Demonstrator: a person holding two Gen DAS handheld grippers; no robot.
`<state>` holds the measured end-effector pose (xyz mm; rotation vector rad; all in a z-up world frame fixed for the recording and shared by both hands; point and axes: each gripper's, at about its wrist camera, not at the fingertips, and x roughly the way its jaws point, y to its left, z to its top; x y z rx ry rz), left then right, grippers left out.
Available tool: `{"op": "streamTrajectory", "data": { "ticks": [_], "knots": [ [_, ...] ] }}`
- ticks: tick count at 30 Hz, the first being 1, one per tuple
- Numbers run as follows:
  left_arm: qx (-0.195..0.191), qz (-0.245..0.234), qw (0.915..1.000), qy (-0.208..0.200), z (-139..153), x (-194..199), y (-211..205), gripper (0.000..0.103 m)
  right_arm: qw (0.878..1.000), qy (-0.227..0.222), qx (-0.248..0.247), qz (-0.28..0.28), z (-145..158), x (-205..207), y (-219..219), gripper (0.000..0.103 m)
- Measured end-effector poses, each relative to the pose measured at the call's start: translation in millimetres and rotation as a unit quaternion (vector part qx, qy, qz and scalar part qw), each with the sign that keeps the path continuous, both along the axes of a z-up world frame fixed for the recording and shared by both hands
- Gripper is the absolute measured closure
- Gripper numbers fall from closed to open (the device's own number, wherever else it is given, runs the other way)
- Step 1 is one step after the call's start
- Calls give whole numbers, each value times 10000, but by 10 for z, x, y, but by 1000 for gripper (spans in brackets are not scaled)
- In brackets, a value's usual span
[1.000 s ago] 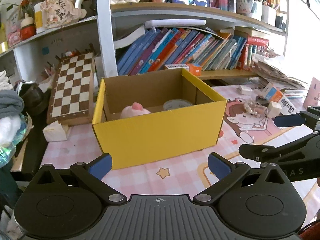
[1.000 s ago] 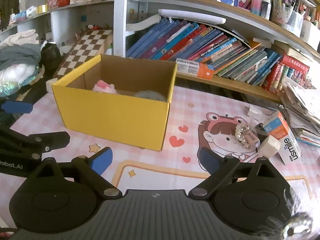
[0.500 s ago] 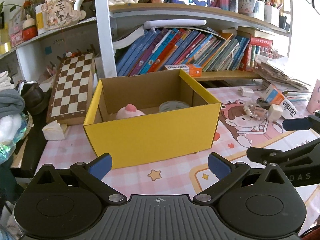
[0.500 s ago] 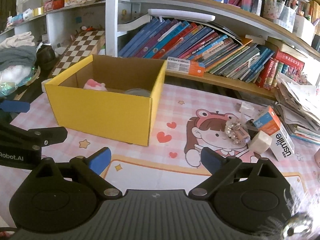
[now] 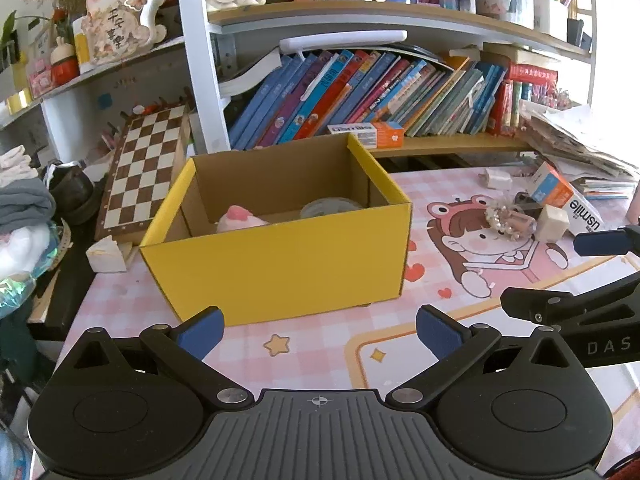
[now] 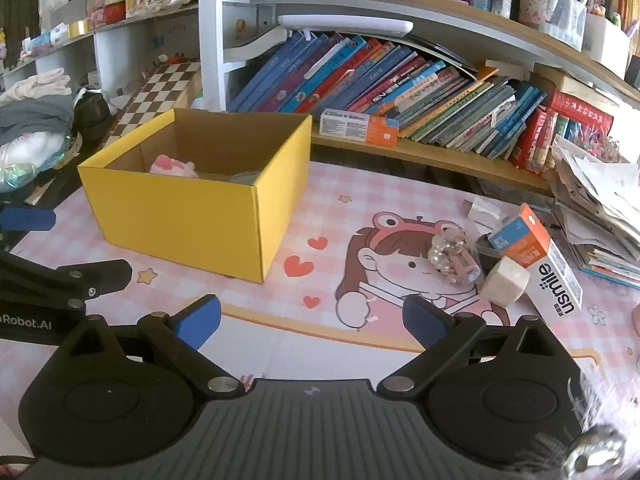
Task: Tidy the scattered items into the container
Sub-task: 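Withdraw both tools from the box toward the remaining items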
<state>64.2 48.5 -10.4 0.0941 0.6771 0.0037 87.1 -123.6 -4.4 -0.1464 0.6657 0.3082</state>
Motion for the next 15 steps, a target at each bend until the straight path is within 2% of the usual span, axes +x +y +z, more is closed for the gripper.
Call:
{"op": "streamTrajectory", "data": {
  "ticks": [15],
  "knots": [
    [328, 98, 9994, -9, 21, 53, -591, 0, 9997, -57, 201, 91, 24, 184, -556, 4]
  ]
}}
